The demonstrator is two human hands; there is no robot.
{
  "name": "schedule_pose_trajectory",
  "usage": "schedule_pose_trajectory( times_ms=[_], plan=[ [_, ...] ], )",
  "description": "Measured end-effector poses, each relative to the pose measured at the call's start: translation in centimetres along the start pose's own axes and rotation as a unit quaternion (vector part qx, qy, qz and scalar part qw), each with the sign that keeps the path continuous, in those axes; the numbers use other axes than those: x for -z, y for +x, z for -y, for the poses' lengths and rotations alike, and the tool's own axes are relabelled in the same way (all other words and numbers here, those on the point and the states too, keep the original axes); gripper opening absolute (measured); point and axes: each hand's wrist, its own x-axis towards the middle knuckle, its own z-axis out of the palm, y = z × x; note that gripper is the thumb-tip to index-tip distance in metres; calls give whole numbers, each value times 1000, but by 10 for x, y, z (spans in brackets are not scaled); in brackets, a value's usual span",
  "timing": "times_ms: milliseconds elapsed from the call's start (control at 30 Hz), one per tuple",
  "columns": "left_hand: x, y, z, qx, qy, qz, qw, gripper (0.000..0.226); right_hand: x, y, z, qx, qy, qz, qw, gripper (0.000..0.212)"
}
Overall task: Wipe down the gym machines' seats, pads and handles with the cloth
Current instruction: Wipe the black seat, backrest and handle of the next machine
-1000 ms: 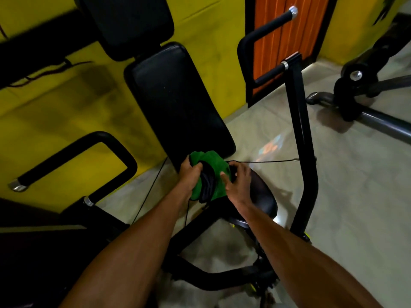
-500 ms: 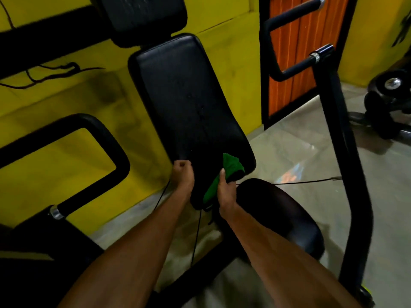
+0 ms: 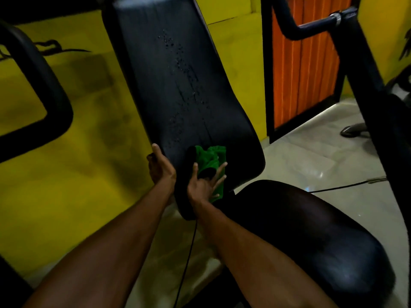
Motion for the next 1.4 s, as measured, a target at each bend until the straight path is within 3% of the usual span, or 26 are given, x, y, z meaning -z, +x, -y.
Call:
schedule_pose_trajectory(
  times_ms=[133,267,400,467,733,833,933,1000,1100,1200,1267,1333,1400],
  plan=[
    [-5,3,5,-3,-15,-29,999,73,37,57,11,-33,10,-65,997,89],
    [-6,3,6,-25,-16,-40,999,72,35,46,19,-34,29,-44,998,84],
    [-5,-2,6,-51,-17,-44,998,69,4,-18,-1,102,0,20,995,81],
    [-4,-2,5,-53,-13,-47,997,69,10,-18,-3,132,-8,24,991,86],
    [-2,-2,5,-54,-29,-39,997,66,45,42,45,32,41,-80,995,84],
    [2,-5,4,-52,-29,-26,998,69,13,-9,19,169,-6,7,985,90],
    [2,-4,5,-52,-31,-13,998,74,9,-12,-8,312,-98,69,942,72],
    [1,-3,5,-53,-31,-18,998,74,22,26,-4,289,-132,44,947,79],
    [-1,-1,7,-43,-38,-30,998,71,48,77,20,193,-131,-53,971,93],
    [-3,0,8,-56,-42,-35,997,68,56,95,45,140,-81,-130,978,94],
    [-3,1,10,-56,-50,-33,997,67,41,76,52,135,-37,-124,982,97],
    [-3,1,12,-53,-48,-29,997,66,19,49,42,245,-81,-67,964,99],
    [-3,5,14,-62,-42,-11,997,63,6,29,26,420,-203,14,884,93]
  ],
)
